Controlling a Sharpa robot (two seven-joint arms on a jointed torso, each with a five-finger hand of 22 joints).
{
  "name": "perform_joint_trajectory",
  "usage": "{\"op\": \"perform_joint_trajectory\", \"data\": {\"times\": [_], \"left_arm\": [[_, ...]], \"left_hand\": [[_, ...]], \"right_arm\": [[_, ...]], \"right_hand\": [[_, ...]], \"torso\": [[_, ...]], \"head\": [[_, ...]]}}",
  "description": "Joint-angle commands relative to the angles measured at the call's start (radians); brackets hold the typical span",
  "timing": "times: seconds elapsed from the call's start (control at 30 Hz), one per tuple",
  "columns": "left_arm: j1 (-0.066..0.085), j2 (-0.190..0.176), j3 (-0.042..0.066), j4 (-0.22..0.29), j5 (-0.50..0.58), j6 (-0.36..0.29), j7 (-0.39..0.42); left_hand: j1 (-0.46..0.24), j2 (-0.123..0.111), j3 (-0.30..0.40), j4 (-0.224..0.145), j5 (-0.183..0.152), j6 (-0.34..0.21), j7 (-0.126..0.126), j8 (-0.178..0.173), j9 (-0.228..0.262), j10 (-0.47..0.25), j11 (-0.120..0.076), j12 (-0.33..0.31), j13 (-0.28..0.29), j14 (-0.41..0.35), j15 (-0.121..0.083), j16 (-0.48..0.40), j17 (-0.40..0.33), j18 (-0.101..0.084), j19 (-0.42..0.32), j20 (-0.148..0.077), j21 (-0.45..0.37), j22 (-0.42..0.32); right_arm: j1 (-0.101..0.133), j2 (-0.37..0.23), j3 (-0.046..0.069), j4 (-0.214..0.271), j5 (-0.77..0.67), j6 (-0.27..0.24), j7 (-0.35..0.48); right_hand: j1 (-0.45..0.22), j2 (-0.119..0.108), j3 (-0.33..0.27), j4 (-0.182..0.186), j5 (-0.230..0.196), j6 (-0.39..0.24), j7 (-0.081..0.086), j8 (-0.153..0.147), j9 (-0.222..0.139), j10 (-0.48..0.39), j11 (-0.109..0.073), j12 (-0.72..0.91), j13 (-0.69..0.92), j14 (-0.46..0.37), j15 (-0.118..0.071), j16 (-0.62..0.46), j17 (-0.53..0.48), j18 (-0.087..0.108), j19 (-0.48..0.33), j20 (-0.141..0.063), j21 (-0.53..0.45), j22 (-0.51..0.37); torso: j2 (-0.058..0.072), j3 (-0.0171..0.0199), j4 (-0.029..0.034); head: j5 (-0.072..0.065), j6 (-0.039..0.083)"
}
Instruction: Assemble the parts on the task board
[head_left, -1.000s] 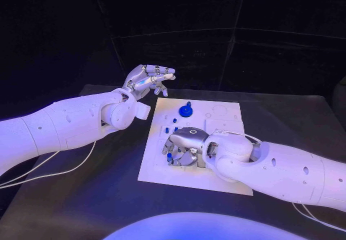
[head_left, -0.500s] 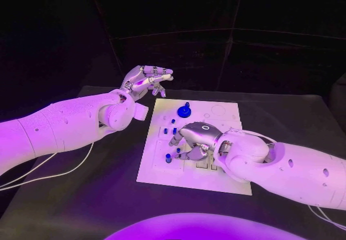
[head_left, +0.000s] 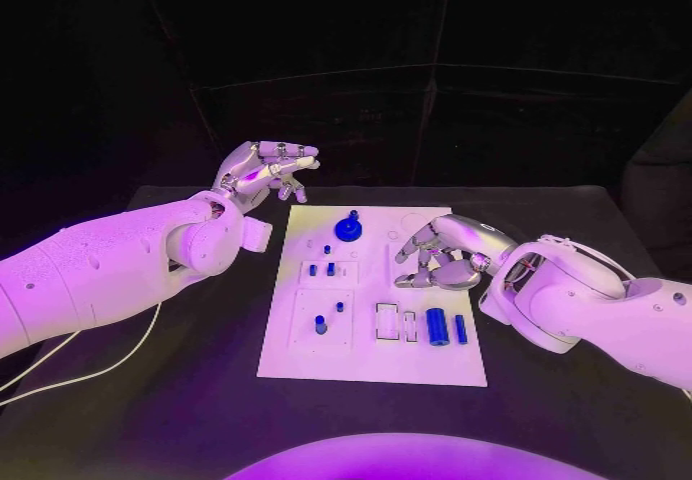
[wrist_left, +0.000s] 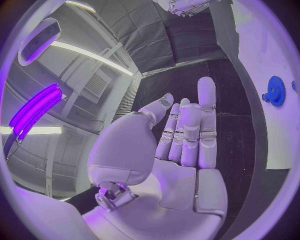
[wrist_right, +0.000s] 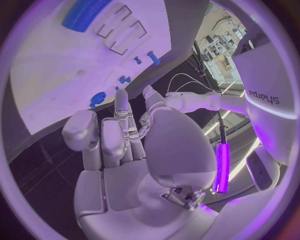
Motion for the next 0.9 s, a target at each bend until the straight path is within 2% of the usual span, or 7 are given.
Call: {"op": "perform_joint_trajectory", "data": {"times": [0.03,0.17,0.2,0.37,0.47,0.53,0.9], "left_arm": [[0.001,-0.005,0.0,0.007,0.002,0.005,0.003],[0.001,-0.012,0.0,0.012,0.002,0.003,0.003],[0.001,-0.014,0.0,0.015,0.002,0.002,0.003],[0.001,-0.02,0.0,0.023,0.002,0.002,0.001],[0.001,-0.022,-0.001,0.023,0.002,0.001,0.001],[0.001,-0.023,-0.001,0.024,0.002,0.001,0.001],[0.001,-0.022,-0.001,0.022,0.002,0.004,0.001]], "left_hand": [[-0.001,0.012,-0.003,0.001,-0.001,-0.008,0.001,0.003,0.001,-0.005,0.0,0.004,0.0,-0.006,-0.002,-0.004,-0.001,0.014,-0.001,0.004,-0.004,-0.001],[-0.001,0.012,-0.003,0.001,-0.001,-0.008,0.001,0.003,0.001,-0.005,0.0,0.004,0.0,-0.006,-0.002,-0.004,-0.001,0.014,-0.001,0.004,-0.004,-0.001],[-0.001,0.013,-0.003,0.001,-0.001,-0.008,0.001,0.003,0.001,-0.005,0.0,0.004,0.0,-0.006,-0.002,-0.004,-0.001,0.014,-0.001,0.004,-0.005,-0.002],[-0.001,0.014,-0.003,0.002,-0.001,-0.009,0.001,0.003,0.001,-0.006,0.001,0.004,0.0,-0.007,-0.002,-0.004,-0.002,0.014,-0.001,0.004,-0.005,-0.002],[-0.001,0.014,-0.003,0.002,-0.001,-0.009,0.001,0.003,0.001,-0.006,0.001,0.004,0.0,-0.007,-0.002,-0.004,-0.002,0.014,-0.001,0.004,-0.005,-0.002],[-0.001,0.014,-0.003,0.002,-0.001,-0.009,0.001,0.003,0.001,-0.006,0.001,0.004,0.0,-0.007,-0.002,-0.004,-0.002,0.014,-0.001,0.004,-0.005,-0.002],[-0.002,0.015,-0.004,0.003,-0.001,-0.009,0.001,0.003,0.002,-0.006,0.001,0.005,0.0,-0.007,-0.002,-0.003,-0.002,0.014,-0.001,0.005,-0.006,-0.003]], "right_arm": [[-0.008,-0.03,-0.001,0.023,0.043,0.038,-0.137],[-0.035,-0.068,-0.003,0.054,-0.059,0.089,-0.254],[-0.045,-0.078,-0.003,0.062,-0.079,0.1,-0.287],[-0.062,-0.094,-0.004,0.074,-0.112,0.116,-0.356],[-0.067,-0.097,-0.004,0.078,-0.125,0.119,-0.376],[-0.07,-0.098,-0.005,0.077,-0.14,0.122,-0.383],[-0.091,-0.086,-0.007,0.064,-0.201,0.145,-0.396]], "right_hand": [[-0.012,0.019,-0.034,0.029,0.007,0.007,-0.008,0.026,0.006,0.032,-0.012,0.236,0.259,0.031,-0.006,0.033,0.052,-0.019,0.018,-0.001,0.03,0.047],[-0.026,0.04,-0.095,0.07,0.007,0.01,-0.017,0.08,0.02,0.075,-0.017,0.565,0.65,0.047,-0.012,0.104,0.176,-0.033,0.041,-0.003,0.082,0.133],[-0.025,0.046,-0.12,0.091,0.007,0.0,-0.02,0.101,0.025,0.079,-0.017,0.634,0.735,0.049,-0.009,0.122,0.206,-0.035,0.046,-0.005,0.095,0.152],[-0.061,0.052,-0.175,0.163,-0.044,-0.016,-0.023,0.137,0.034,0.092,-0.013,0.704,0.832,0.051,-0.011,0.141,0.24,-0.037,0.046,-0.003,0.103,0.163],[-0.084,0.046,-0.197,0.184,-0.068,-0.02,-0.023,0.152,0.039,0.1,-0.014,0.726,0.865,0.053,-0.011,0.149,0.255,-0.037,0.046,-0.003,0.106,0.167],[-0.115,0.045,-0.209,0.187,-0.074,-0.02,-0.025,0.167,0.046,0.105,-0.015,0.741,0.886,0.053,-0.012,0.154,0.264,-0.038,0.047,-0.004,0.108,0.171],[-0.144,0.033,-0.214,0.186,-0.081,-0.021,-0.03,0.202,0.067,0.113,-0.02,0.763,0.921,0.055,-0.015,0.163,0.283,-0.038,0.047,-0.006,0.112,0.178]], "torso": [[-0.002,-0.0008,-0.0126],[-0.006,0.0004,-0.0242],[-0.008,0.0003,-0.0266],[-0.01,0.0013,-0.0324],[-0.01,0.0023,-0.0326],[-0.008,0.0001,-0.0289],[-0.007,-0.0002,-0.0268]], "head": [[-0.016,0.0],[-0.023,-0.004],[-0.039,-0.005],[-0.054,-0.003],[-0.063,-0.003],[-0.071,-0.002],[-0.071,-0.005]]}}
